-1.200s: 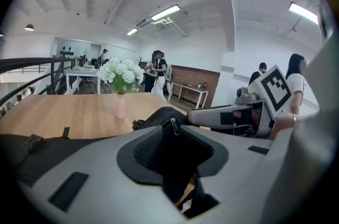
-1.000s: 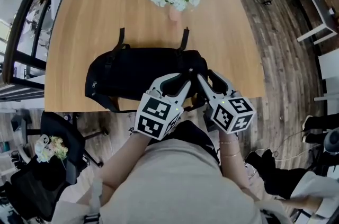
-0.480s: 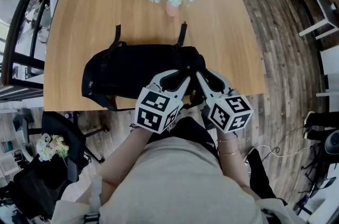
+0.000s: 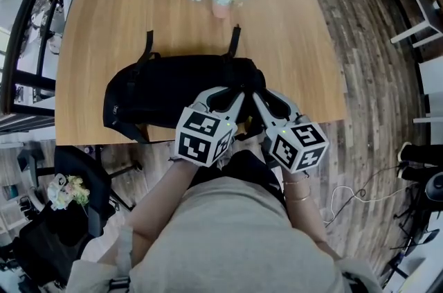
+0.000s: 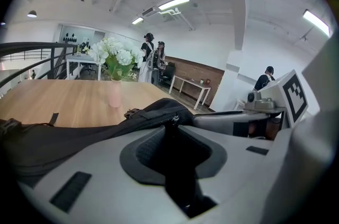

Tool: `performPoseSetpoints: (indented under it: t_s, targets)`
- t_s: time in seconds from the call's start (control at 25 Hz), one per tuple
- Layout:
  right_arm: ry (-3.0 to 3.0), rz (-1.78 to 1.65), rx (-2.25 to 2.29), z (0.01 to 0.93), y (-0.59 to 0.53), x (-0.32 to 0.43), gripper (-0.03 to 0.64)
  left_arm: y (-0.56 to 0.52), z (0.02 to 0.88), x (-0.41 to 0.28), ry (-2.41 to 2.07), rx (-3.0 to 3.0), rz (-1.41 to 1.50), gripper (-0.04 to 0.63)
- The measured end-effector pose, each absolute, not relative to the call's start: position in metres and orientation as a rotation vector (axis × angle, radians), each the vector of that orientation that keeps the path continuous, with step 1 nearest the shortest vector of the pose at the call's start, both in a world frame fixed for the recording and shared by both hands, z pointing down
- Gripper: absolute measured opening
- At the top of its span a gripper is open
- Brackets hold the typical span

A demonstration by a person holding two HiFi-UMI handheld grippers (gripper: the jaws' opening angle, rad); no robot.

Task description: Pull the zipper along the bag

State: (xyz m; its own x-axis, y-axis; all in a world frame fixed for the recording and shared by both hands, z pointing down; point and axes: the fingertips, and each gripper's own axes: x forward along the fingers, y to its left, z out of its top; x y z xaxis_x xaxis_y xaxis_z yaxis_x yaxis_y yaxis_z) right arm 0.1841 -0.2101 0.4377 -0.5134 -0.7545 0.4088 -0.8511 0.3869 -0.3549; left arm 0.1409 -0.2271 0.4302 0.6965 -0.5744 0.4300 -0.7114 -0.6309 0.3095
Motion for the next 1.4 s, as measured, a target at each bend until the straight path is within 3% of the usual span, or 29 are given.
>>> performPoseSetpoints:
  t_s: [1.4]
  targets:
    - [-2.446,0.796,1.47,0.442,-0.207,0.188,0.092,-0.218,0.432,0.155,-0.937,2.537,0.443,0.028]
